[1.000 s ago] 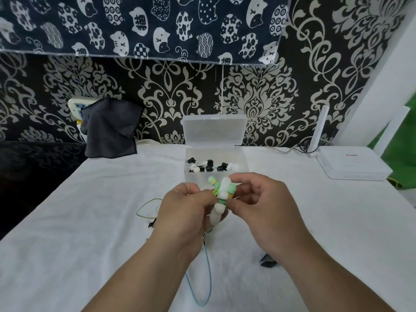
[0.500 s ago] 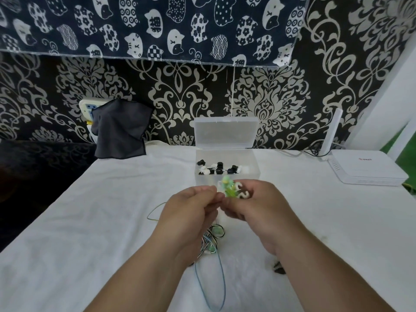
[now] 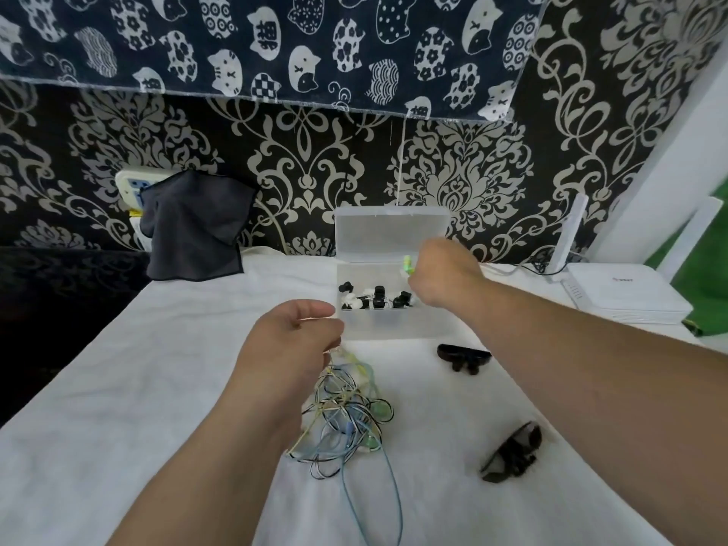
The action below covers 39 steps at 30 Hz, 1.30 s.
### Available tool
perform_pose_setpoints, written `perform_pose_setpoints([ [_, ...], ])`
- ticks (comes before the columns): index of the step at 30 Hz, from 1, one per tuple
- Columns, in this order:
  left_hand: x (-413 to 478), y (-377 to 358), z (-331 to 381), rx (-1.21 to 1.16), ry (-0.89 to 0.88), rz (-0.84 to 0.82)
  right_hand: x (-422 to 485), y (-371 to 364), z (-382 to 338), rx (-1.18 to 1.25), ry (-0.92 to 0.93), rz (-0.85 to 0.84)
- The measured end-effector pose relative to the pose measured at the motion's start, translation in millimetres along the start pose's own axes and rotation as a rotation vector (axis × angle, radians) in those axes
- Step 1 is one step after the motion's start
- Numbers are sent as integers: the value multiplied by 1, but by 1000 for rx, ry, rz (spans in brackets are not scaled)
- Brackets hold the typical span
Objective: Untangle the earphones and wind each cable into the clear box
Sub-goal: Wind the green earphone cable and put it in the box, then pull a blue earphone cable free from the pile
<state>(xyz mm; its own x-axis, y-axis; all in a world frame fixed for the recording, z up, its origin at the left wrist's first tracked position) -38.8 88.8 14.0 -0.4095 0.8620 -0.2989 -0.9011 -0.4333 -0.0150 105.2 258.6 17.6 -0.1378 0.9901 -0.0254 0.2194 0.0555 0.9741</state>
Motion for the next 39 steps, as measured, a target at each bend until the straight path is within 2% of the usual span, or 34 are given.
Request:
perform_pose_setpoints([
  [6, 8, 0, 1, -42, -8, 3, 7, -19, -13, -450, 48, -24],
  [8, 9, 0, 2, -58, -8, 5, 10, -22, -17, -501, 36, -45],
  [13, 8, 1, 2, -78, -7, 10, 14, -21, -22, -373, 49, -86],
  [21, 9, 6, 4, -95, -2, 18, 11, -18, -12, -194, -86, -196],
  [27, 12, 10, 3, -89, -13, 21, 13, -19, -9, -233, 2, -208],
  [30, 15, 12, 2, 55, -58, 27, -1, -8, -12, -188, 56, -138],
  [33, 14, 13, 1, 268, -133, -4, -39, 6, -6, 94, 31, 74],
  [34, 13, 12, 1, 350, -161, -41, -55, 5, -1, 231, 8, 55],
  [35, 11, 11, -1, 434, -188, -87, -74, 1, 6, 393, -24, -46],
  [37, 6, 5, -3, 596, -230, -185, -117, -17, 13, 642, -102, -417],
  [39, 1, -2, -6, 792, -297, -269, -156, -38, 17, 698, -155, -702],
])
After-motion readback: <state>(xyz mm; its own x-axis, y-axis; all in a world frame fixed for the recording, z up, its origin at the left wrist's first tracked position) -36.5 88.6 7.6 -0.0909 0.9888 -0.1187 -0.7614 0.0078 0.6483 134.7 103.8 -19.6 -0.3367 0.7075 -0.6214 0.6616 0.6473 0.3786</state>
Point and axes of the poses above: each hand's wrist, its own x-axis towards the middle knuckle, its own y-axis out of the back of the hand, z = x × y, the point moved 3 cm from there along x, towards the middle knuckle, and after that the axes turned 2 degrees about -z, right-handed, at the moved point
